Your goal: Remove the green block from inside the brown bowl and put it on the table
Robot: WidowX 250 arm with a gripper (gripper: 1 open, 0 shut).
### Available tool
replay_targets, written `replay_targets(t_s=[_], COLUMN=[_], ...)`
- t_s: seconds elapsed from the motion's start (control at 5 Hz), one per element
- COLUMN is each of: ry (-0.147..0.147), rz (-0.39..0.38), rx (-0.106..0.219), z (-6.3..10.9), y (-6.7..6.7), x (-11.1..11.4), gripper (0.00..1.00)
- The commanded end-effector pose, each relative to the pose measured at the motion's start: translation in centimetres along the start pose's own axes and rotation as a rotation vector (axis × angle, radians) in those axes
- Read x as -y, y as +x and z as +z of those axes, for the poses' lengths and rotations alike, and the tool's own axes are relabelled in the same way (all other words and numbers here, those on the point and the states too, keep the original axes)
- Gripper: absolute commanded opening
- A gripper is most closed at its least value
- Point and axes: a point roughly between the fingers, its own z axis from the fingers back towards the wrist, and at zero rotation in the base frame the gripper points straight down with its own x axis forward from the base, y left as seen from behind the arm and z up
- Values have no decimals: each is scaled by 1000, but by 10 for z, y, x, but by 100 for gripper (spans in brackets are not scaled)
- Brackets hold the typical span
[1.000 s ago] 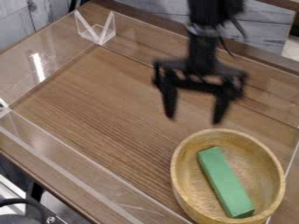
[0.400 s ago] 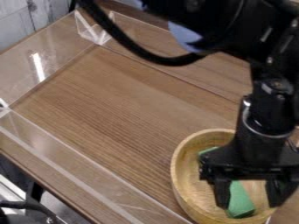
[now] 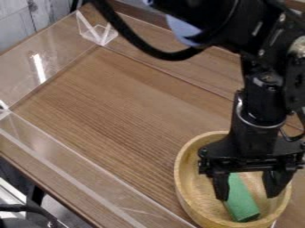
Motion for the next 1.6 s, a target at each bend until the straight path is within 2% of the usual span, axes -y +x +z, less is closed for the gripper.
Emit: replay_targets(t_s=[0.0,1.4], ry=[-39,-46], rz=[10,27], rx=[11,-6], z=[4,-19], y=[6,23], x=[4,1], gripper=[100,100])
